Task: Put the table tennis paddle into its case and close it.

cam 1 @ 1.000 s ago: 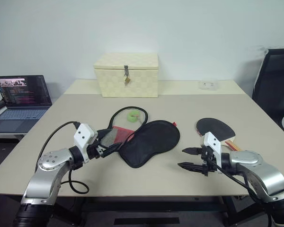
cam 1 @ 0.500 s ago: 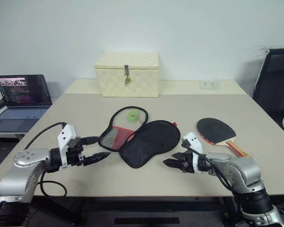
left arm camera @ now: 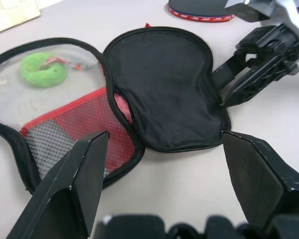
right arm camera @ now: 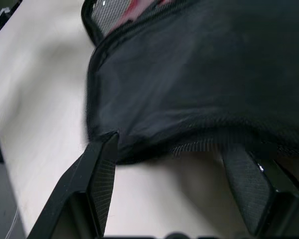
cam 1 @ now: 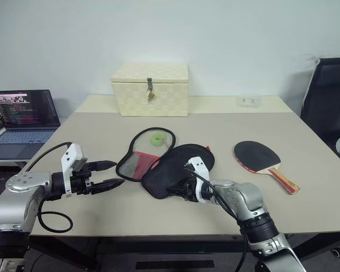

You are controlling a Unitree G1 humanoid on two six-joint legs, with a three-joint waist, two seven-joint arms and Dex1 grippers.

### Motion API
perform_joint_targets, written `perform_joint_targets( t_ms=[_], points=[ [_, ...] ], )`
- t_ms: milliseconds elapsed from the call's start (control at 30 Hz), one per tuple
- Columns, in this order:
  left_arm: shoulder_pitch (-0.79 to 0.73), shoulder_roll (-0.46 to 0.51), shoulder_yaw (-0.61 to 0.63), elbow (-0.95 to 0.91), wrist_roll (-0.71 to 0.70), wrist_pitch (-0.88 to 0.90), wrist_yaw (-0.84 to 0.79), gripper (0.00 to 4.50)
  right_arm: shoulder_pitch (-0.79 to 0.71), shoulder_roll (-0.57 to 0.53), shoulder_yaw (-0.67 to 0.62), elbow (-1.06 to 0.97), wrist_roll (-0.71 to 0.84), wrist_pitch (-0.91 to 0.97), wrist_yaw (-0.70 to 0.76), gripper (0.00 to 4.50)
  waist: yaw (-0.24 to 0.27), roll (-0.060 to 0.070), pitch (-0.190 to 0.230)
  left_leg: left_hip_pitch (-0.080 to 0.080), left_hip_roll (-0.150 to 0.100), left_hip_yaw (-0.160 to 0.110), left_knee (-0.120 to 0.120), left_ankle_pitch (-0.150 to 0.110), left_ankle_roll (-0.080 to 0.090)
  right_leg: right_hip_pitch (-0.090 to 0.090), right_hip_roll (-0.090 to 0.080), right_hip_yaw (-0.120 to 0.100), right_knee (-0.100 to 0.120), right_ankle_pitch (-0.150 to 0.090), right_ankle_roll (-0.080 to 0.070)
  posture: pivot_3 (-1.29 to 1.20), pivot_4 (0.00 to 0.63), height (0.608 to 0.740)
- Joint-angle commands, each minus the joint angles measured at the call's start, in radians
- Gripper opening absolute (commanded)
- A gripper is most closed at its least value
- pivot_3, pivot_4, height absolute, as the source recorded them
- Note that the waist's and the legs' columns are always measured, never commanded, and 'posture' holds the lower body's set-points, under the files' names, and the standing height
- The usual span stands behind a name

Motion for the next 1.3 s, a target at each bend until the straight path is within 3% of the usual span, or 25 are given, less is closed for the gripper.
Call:
perform_joint_targets(
  t_ms=[33, 133, 233, 500, 667, 967, 1300],
  points=[
    [-0.03, 0.034, 0.013, -0.034, -0.002, 0.014, -0.003, 3.89, -0.04, 0.029, -0.024, 0.044, -0.014, -0.035, -0.023, 3.35, -0.001, 0.0, 0.0, 0.0, 0.0, 0.0, 0.0, 0.0, 0.0, 0.0, 0.0, 0.0, 0.0, 0.0, 0.0, 0.0, 0.15, 0.74],
    [-0.031, 0.033, 0.013, -0.07, -0.008, 0.039, 0.014, 3.89, -0.042, 0.039, -0.02, 0.043, -0.019, -0.036, -0.018, 3.35, -0.004, 0.0, 0.0, 0.0, 0.0, -0.001, 0.0, 0.0, 0.0, 0.0, 0.0, 0.0, 0.0, 0.0, 0.0, 0.0, 0.15, 0.74],
    [-0.024, 0.027, 0.013, -0.107, -0.011, 0.061, 0.03, 3.89, -0.03, 0.041, -0.015, 0.018, -0.008, -0.018, -0.006, 2.77, -0.005, 0.0, 0.0, 0.0, 0.0, -0.001, 0.0, 0.0, 0.0, 0.0, 0.0, 0.0, 0.0, 0.0, 0.0, 0.0, 0.15, 0.74],
    [-0.017, -0.006, 0.005, -0.137, -0.012, 0.062, 0.057, 3.89, -0.022, -0.027, 0.063, -0.05, -0.016, -0.01, 0.066, 0.03, -0.006, 0.0, 0.0, 0.0, 0.0, -0.002, -0.001, 0.0, 0.0, -0.001, 0.0, 0.0, 0.0, 0.0, 0.0, 0.0, 0.15, 0.74],
    [0.003, -0.033, -0.001, -0.182, -0.021, 0.069, 0.071, 3.89, -0.042, -0.147, 0.051, -0.053, -0.009, 0.006, 0.149, 0.03, -0.003, 0.0, 0.0, 0.0, -0.001, -0.002, -0.001, 0.0, 0.0, 0.0, -0.001, 0.0, 0.0, 0.0, 0.0, 0.0, 0.15, 0.74],
    [0.014, -0.069, -0.033, -0.24, -0.015, 0.08, 0.083, 3.89, -0.149, -0.476, 0.182, 0.065, -0.088, -0.104, 0.466, 0.03, 0.001, 0.0, 0.0, -0.001, -0.001, 0.001, -0.001, 0.0, 0.0, 0.0, -0.001, 0.0, -0.001, 0.0, 0.0, 0.0, 0.15, 0.74],
    [0.011, -0.082, -0.052, -0.24, -0.011, 0.07, 0.089, 3.89, -0.331, -0.545, 0.269, 0.425, -0.272, -0.376, 0.664, 0.03, 0.001, 0.0, 0.001, -0.001, -0.001, 0.001, -0.001, 0.0, 0.0, 0.0, -0.001, -0.001, -0.001, 0.0, 0.0, 0.0, 0.15, 0.74]
  ],
)
